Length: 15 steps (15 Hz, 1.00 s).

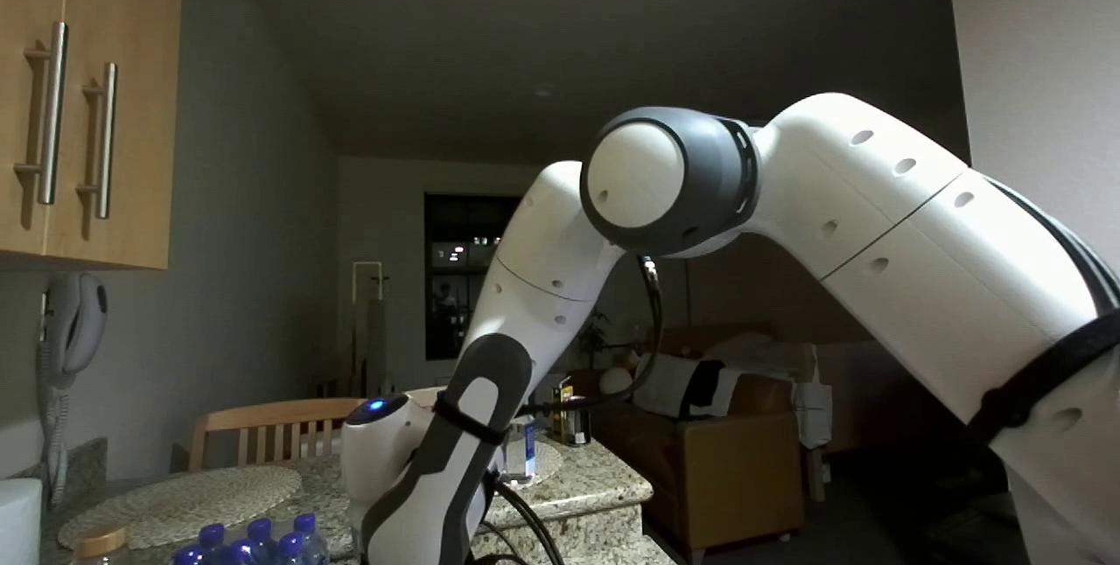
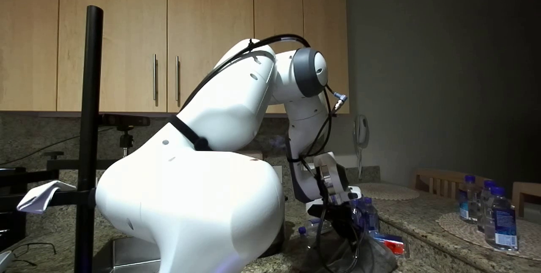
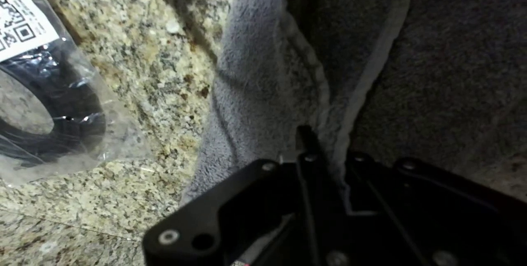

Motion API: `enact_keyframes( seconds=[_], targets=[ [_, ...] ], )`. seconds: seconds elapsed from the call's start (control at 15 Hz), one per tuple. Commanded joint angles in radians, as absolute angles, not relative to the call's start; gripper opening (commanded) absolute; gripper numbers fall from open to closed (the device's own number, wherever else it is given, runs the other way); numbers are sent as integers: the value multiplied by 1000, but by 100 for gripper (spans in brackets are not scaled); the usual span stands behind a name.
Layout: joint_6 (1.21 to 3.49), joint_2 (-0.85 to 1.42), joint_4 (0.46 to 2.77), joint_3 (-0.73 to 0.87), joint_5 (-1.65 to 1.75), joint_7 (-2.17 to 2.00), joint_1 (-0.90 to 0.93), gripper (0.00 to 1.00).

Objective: Move the grey towel to the right.

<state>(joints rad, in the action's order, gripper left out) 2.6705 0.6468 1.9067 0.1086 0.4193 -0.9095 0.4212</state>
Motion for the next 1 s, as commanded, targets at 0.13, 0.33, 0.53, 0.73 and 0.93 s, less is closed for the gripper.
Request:
enact_keyframes(
  seconds=[0.13,0.33,0.53,0.73,0.93],
  targets=[
    [2665,520,1961,110,370,-888,411,10],
    [2658,464,1974,106,341,-898,401,10],
    [2635,430,1994,101,318,-900,385,11],
    [2594,414,2014,102,309,-912,371,9],
    [2567,405,2032,81,290,-897,354,35]
  ],
)
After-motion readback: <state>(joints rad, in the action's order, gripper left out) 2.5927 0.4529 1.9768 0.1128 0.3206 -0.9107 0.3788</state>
